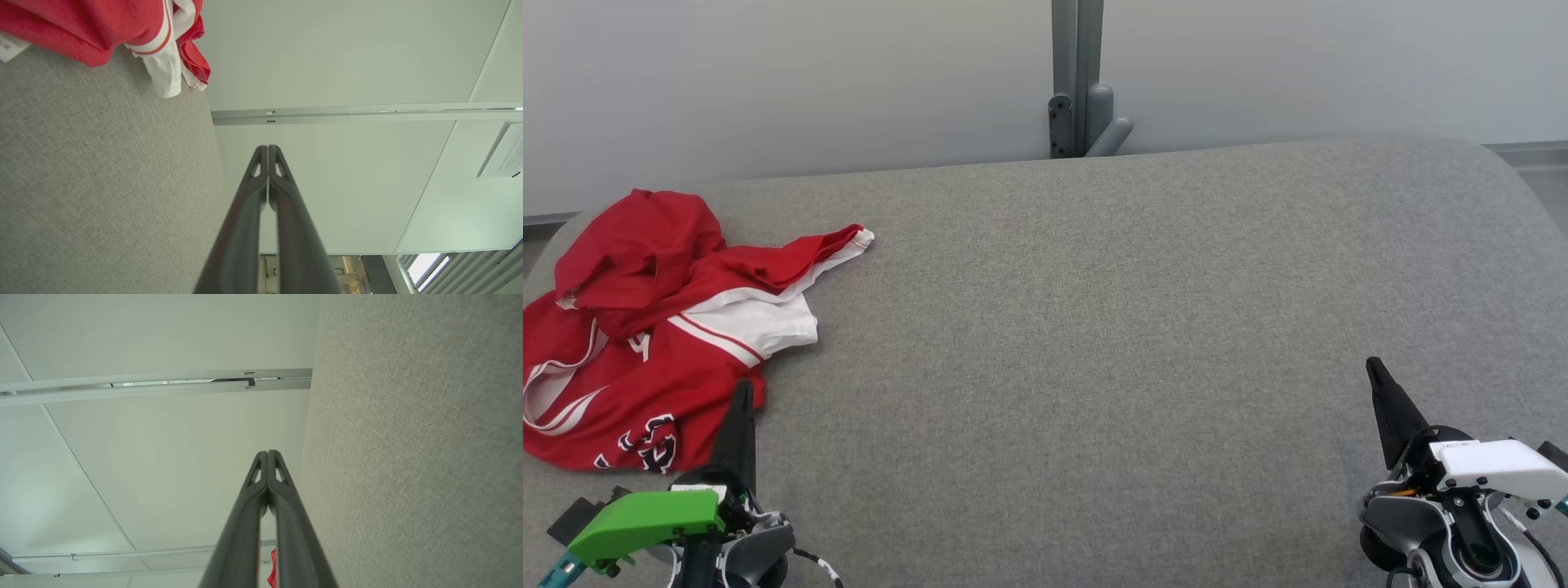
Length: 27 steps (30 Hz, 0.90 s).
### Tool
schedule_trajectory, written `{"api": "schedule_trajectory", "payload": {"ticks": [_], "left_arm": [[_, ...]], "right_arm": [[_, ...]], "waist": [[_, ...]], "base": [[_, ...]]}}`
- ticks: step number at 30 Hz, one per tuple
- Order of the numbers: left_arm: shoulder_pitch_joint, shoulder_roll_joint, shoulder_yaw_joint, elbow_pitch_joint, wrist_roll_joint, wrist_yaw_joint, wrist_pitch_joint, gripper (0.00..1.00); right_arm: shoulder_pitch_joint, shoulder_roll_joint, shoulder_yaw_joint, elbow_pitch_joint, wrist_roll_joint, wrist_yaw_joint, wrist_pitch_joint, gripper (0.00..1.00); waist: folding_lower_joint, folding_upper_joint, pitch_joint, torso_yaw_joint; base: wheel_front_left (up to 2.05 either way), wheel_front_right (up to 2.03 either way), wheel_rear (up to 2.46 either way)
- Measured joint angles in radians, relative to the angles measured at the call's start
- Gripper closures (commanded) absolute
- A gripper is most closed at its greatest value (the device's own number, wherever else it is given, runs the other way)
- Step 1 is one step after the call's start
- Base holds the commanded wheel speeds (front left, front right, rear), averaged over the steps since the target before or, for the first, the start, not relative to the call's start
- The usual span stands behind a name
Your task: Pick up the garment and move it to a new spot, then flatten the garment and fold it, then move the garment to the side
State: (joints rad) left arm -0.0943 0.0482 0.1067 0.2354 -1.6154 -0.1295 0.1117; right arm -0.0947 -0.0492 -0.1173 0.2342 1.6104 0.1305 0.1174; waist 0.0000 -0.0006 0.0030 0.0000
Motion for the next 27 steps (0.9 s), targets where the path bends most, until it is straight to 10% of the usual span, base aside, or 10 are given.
{"api": "schedule_trajectory", "payload": {"ticks": [19, 20, 27], "left_arm": [[0.000, 0.000, 0.000, 0.000, 0.000, 0.000, 0.000, 1.00], [0.001, -0.001, 0.000, 0.002, 0.000, 0.001, 0.000, 0.00], [0.034, -0.008, -0.014, 0.030, 0.000, 0.002, -0.017, 0.00]], "right_arm": [[0.000, 0.000, 0.000, 0.000, 0.000, 0.000, 0.000, 1.00], [0.001, 0.001, 0.000, 0.002, 0.000, 0.000, 0.000, 0.00], [0.034, 0.011, 0.011, 0.032, -0.004, 0.000, -0.016, 0.00]], "waist": [[0.0000, 0.0000, 0.000, 0.000], [0.0000, 0.0000, 0.000, 0.000], [0.0000, 0.0000, 0.000, 0.000]], "base": [[0.00, 0.00, 0.00], [0.00, 0.00, 0.00], [0.00, 0.00, 0.00]]}}
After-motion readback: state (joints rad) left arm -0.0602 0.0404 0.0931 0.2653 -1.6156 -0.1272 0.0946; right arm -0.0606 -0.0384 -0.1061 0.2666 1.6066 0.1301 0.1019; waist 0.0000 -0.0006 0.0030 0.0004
